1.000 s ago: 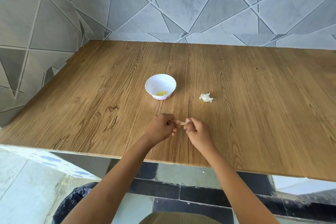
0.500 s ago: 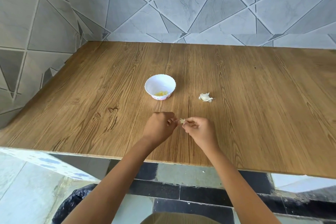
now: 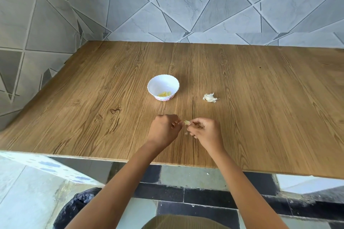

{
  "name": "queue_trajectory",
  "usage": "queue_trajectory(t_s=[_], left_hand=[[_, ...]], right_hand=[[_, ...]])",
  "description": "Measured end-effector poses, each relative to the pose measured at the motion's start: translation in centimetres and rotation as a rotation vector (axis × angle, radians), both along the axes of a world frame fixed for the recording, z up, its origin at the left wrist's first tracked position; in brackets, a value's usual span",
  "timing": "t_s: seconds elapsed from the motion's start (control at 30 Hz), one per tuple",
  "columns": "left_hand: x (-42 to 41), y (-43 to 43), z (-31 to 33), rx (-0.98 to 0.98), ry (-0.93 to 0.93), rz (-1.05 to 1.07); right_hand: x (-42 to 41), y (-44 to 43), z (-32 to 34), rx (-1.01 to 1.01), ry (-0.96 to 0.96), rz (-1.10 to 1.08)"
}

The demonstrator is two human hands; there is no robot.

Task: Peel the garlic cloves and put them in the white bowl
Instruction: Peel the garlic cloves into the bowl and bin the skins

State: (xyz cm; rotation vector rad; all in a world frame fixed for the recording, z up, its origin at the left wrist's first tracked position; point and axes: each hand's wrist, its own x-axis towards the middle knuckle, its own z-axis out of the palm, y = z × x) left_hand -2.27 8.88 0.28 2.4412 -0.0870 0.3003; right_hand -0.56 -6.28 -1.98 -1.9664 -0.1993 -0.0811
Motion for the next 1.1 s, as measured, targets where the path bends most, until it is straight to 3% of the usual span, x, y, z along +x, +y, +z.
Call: queue_trajectory(t_s=[0.17,0.33,0.43,0.57,0.67,0.93,1.1], left_hand=[[0.0,0.0,-0.5,-0.099,0.078,-0.029],[-0.3,0.1,0.2,-0.552,0.345,-0.001],[-0.5,0.3,0.6,-0.737,0.41,-0.019],[-0.2,0.6,0.4,-0.677,0.357,0.022],[0.1,0.6,0.3,-0.606,0.316,0.057],[0.3,0.7,0.5,-0.517,0.315,-0.012],[0.0,0.5,0.8,-0.762,0.372,-0.097]], right_hand=[[-0.1,0.2,-0.3,-0.033,-0.005,-0.038],[-0.3,0.0,0.2,0.108,0.142,-0.011],[-0.3,-0.4,0.2,0.163,0.248,-0.008],[-0.1,-0.8,-0.4,-0.166,-0.065,0.016],[-0.1,-0.8,-0.6,-0.219,-0.099,0.016],[0.3,-0.5,0.4,0.077,0.087,0.144],[0.0,-0.8,1.4,0.395,0.433,0.167]])
